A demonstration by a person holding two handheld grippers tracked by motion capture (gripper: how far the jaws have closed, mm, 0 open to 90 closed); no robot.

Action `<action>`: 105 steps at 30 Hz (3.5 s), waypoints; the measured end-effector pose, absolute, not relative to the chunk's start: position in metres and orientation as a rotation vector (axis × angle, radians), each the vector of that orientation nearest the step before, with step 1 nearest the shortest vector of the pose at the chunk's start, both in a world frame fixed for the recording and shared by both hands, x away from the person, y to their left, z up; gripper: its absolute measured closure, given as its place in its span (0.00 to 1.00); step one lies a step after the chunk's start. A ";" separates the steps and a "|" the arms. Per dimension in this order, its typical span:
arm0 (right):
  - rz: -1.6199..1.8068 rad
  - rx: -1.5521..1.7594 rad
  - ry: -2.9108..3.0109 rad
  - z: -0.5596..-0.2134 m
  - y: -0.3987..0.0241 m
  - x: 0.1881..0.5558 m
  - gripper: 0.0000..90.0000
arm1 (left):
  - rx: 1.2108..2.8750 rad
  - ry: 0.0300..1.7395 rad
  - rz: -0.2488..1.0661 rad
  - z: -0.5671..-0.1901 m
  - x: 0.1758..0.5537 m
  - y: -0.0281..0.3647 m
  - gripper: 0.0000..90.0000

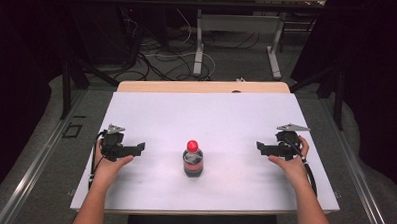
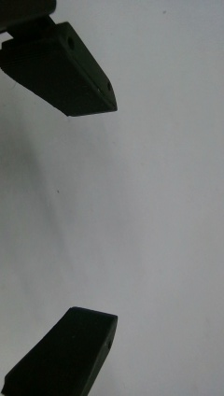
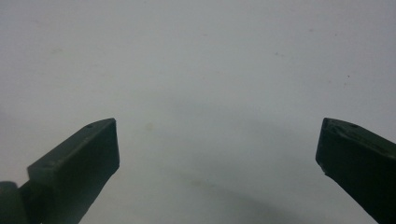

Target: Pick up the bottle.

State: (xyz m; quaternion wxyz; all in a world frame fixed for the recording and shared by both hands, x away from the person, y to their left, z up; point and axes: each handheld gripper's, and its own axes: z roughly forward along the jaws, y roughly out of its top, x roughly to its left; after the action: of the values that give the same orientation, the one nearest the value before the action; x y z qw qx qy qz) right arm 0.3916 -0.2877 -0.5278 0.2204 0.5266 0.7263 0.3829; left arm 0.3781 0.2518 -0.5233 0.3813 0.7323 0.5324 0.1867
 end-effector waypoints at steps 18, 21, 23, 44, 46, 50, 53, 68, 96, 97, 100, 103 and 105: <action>1.178 1.297 2.033 -0.484 -0.261 0.353 0.04 | 1.910 0.950 0.371 -0.462 0.334 0.195 0.08; 1.192 1.273 2.054 -0.482 -0.260 0.352 0.06 | 1.947 0.902 0.322 -0.463 0.331 0.180 0.08; 1.193 1.267 2.048 -0.482 -0.257 0.351 0.08 | 1.958 0.881 0.301 -0.466 0.330 0.170 0.08; 1.194 1.249 2.069 -0.483 -0.245 0.348 0.17 | 2.084 0.773 0.220 -0.511 0.328 0.106 0.18; 1.189 1.239 2.068 -0.483 -0.244 0.347 0.17 | 2.086 0.765 0.222 -0.513 0.328 0.103 0.18; 1.202 1.243 2.084 -0.483 -0.241 0.346 0.17 | 2.096 0.753 0.223 -0.516 0.328 0.096 0.18; 1.196 1.232 2.086 -0.483 -0.240 0.346 0.18 | 2.121 0.752 0.229 -0.516 0.328 0.093 0.19; 1.196 1.255 2.090 -0.487 -0.241 0.347 0.18 | 2.096 0.735 0.324 -0.515 0.326 0.094 0.33; 1.272 1.089 2.138 -0.466 -0.214 0.338 0.27 | 2.109 0.759 0.348 -0.482 0.322 0.090 0.33; 1.277 1.085 2.145 -0.464 -0.212 0.339 0.29 | 2.117 0.756 0.356 -0.480 0.324 0.089 0.33; 1.293 1.093 2.167 -0.457 -0.205 0.342 0.34 | 2.119 0.758 0.366 -0.475 0.330 0.086 0.34; 1.308 1.062 2.178 -0.450 -0.198 0.346 0.37 | 2.117 0.760 0.361 -0.473 0.335 0.082 0.34; 1.321 1.045 2.188 -0.444 -0.191 0.348 0.38 | 2.134 0.760 0.348 -0.471 0.337 0.080 0.33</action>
State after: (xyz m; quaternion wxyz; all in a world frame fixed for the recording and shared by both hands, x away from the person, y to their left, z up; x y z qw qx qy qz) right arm 0.3475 -0.1913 -0.4444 0.1889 0.3715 0.7782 0.4698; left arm 0.3372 0.0795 -0.4711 0.4124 0.8483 0.3020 0.1383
